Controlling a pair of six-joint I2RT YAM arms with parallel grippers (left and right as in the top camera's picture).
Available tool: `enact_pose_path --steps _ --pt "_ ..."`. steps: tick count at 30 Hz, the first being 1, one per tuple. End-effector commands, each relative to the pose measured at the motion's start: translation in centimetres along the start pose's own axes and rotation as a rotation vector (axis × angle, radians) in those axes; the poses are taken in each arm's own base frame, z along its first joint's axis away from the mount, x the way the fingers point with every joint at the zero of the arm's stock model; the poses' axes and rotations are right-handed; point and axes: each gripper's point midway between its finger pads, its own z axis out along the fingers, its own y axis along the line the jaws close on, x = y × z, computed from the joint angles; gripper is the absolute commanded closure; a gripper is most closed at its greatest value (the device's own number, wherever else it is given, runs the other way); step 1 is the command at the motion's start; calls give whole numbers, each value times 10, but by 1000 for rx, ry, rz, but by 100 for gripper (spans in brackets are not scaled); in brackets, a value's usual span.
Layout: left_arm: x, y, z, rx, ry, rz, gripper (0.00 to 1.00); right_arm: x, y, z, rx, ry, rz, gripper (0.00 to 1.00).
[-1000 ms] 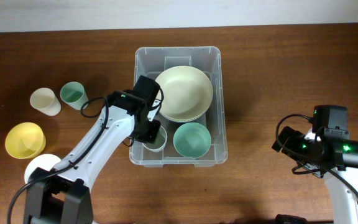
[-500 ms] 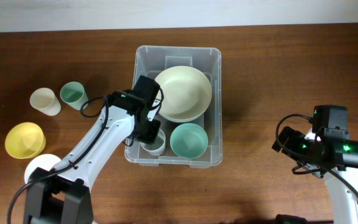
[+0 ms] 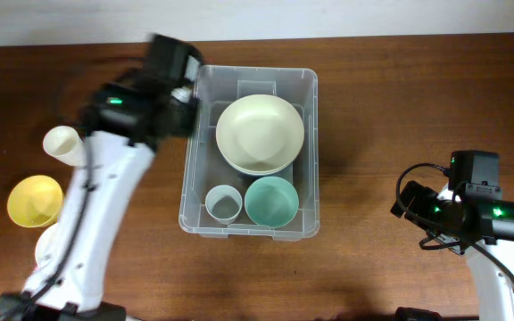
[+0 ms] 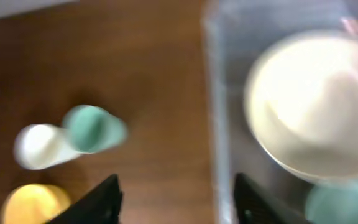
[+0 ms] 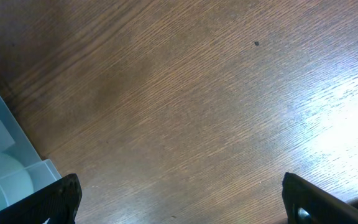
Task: Pack container
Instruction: 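Return the left gripper to the mint-green cup and grasp it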
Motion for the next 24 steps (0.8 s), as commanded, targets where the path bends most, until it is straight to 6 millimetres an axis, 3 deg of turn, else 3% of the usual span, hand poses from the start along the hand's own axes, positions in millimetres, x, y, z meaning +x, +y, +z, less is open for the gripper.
enact_pose_path --steps 1,2,3,5,11,17,20,24 --pt "-3 64 7 -142 1 -108 32 -5 0 -4 0 -16 -4 1" --pt "-1 75 15 -148 15 -133 32 -5 0 -4 0 -16 -5 1" --pt "4 93 36 -145 53 -183 32 -5 0 -4 0 -16 -5 1" --pt "11 105 64 -122 106 -221 32 -5 0 -4 0 -16 -4 1" --pt "36 108 144 -74 253 -250 31 -4 0 -4 0 -14 -4 1" --pt "75 94 218 -52 412 -201 30 -3 0 -4 2 -9 -4 1" --pt "96 88 242 -46 483 -193 30 -2 -1 -4 4 -6 -4 1" --pt "109 85 256 -41 526 -189 30 -1 -1 -4 7 0 -4 1"
